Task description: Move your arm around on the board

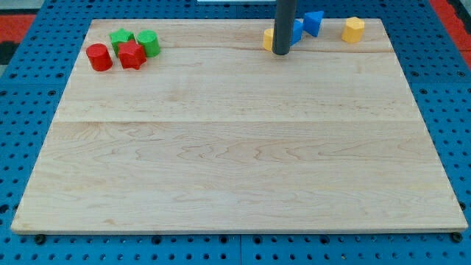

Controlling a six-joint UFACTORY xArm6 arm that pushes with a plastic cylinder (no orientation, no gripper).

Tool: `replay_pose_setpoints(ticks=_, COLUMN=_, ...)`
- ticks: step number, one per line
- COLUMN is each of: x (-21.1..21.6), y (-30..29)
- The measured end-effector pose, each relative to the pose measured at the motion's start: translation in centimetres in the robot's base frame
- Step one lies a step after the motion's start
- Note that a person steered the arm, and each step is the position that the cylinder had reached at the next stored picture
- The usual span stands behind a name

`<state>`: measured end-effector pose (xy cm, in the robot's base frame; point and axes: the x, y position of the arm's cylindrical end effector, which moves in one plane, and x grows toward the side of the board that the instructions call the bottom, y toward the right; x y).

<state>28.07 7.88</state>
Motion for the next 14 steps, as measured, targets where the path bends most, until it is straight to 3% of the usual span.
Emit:
replay_pose_setpoints(ticks=2, x=0.0, y=-0.1)
replay_pose_setpoints(ticks=3, x=3.1, y=0.2)
replay_pose_setpoints(ticks=4, x=6.2, y=5.8)
replay_pose_setpoints(ticks=5, x=6.3, y=13.2)
replay_pose_setpoints(ticks=6, x=3.2, y=20.6)
replay_pose_setpoints(ticks=9, x=0.8, y=26.0)
replay_pose_setpoints(ticks=12, x=-1.0, y=26.6)
replay_pose_setpoints(ticks=14, x=-8.8, y=24.3)
